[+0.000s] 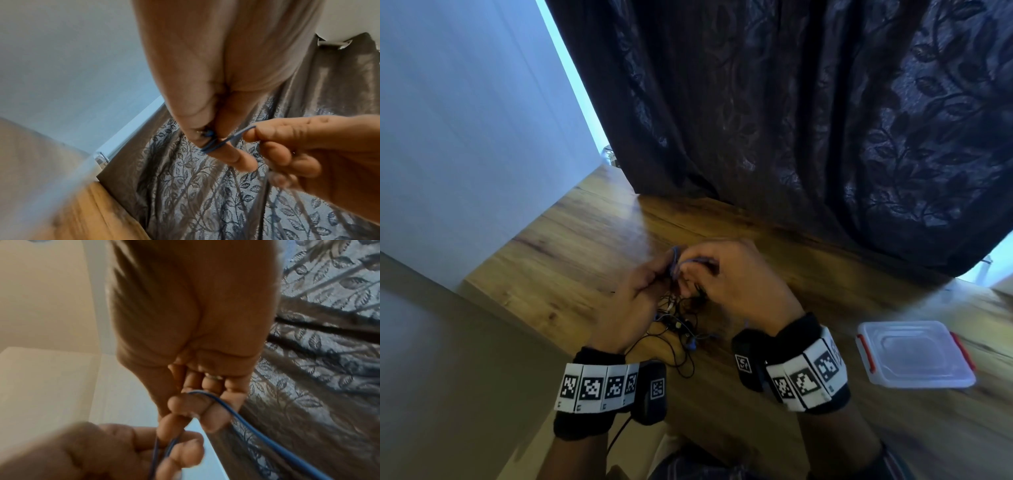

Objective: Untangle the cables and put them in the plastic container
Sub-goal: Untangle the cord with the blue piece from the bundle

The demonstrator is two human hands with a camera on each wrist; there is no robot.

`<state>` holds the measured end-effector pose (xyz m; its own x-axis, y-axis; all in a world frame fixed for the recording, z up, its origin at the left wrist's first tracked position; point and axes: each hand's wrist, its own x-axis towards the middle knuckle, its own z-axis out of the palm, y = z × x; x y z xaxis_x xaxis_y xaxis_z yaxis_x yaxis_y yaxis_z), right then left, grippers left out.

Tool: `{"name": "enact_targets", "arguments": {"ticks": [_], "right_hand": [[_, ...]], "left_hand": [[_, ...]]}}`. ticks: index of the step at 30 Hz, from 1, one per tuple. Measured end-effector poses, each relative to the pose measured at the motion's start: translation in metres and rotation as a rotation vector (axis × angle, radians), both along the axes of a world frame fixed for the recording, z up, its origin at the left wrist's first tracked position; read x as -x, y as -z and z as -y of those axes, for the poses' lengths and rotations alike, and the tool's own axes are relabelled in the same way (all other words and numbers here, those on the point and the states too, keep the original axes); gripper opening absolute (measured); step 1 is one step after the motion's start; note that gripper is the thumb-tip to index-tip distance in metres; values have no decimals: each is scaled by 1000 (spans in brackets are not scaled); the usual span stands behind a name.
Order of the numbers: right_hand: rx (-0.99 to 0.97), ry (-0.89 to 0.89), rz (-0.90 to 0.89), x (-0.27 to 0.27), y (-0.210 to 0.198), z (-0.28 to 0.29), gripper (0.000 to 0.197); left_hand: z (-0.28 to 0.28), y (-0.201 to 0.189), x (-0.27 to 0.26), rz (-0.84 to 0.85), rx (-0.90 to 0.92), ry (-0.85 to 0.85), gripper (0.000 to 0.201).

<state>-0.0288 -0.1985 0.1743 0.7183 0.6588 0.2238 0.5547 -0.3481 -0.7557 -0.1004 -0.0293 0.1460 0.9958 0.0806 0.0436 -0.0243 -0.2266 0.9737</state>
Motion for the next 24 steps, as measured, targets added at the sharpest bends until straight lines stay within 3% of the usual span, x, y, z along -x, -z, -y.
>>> {"name": "enact_targets", "arguments": {"ticks": [4, 8, 12, 16, 19, 24], "right_hand": [[-293, 199, 144, -16, 5, -6, 4], [-410, 252, -16, -24, 21, -15, 11], [-252, 89, -328, -8, 42, -18, 22], [-77, -101, -495, 20, 48, -19, 17], [45, -215, -488, 29, 37, -13, 18], [94, -92, -239, 18, 6, 1, 13]], "left_hand": [[7, -8, 0, 44, 108, 58, 39], [5, -8, -1, 46, 294, 71, 46], [7, -15, 0, 93, 310, 84, 39], [1, -9, -1, 121, 31, -46, 43], [0, -3, 1, 155, -213, -97, 47], [2, 3, 9, -26, -152, -77, 40]]}}
